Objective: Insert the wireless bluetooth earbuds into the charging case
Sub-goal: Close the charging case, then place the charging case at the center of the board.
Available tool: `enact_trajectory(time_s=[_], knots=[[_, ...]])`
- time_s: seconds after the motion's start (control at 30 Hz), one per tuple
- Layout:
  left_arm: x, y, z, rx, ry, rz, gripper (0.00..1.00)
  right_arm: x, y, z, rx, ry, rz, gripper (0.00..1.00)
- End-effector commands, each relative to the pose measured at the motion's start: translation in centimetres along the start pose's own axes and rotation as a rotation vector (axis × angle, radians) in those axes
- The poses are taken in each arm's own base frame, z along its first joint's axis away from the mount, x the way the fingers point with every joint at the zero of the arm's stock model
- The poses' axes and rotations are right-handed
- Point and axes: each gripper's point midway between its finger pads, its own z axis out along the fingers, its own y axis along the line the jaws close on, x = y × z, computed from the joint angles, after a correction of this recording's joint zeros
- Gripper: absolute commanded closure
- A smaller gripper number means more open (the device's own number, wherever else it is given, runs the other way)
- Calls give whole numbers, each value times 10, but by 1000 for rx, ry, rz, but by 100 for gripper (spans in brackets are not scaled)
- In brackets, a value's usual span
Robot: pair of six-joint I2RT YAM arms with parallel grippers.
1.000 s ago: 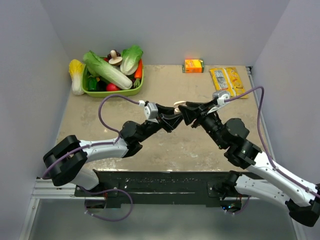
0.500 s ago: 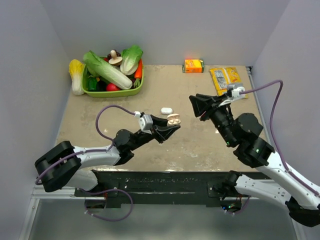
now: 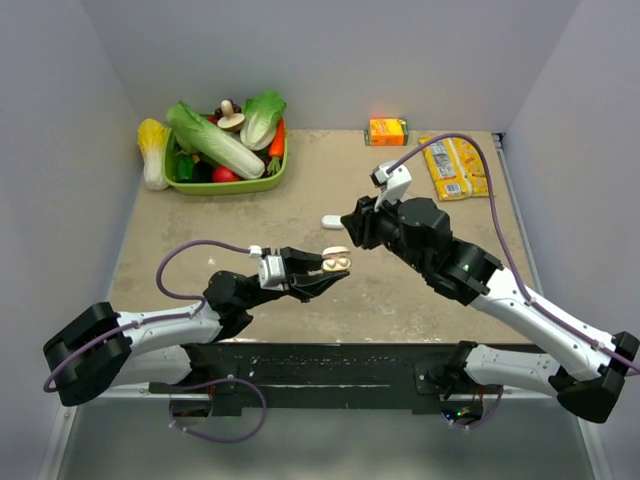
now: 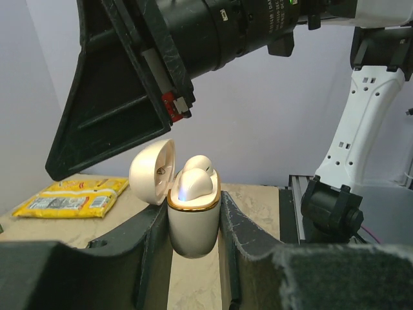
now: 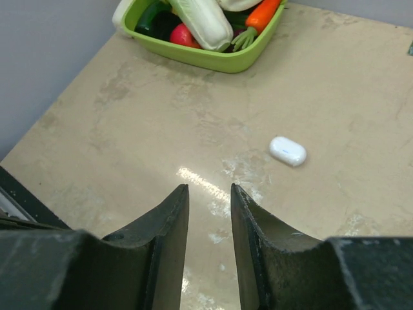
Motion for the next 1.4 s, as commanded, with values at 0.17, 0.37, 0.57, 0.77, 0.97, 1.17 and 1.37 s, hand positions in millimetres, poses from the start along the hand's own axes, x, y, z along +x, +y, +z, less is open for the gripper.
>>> enact_trajectory(time_s=[0.17,0.37,0.57,0.77,0.97,1.17,1.37], knots=[[-87,-5,8,39,-301,187,100,-14,32,-15,-178,-4,15,64],[-86,1,10,9,-295,189,100,-6,39,-22,-246,-2,-2,64],[-88,7,12,-20,-299,189,100,-2,40,-26,-263,3,-9,65],[-84,14,13,-57,-291,157,100,-2,28,-28,-207,-21,4,64],[-9,94,-1,-545,-35,-170,100,17,-59,-29,242,-136,135,56],[118,155,-74,-963,317,-444,100,86,-58,-7,209,4,137,55],[183,168,-88,-921,479,-561,100,110,-49,-2,151,54,154,55]])
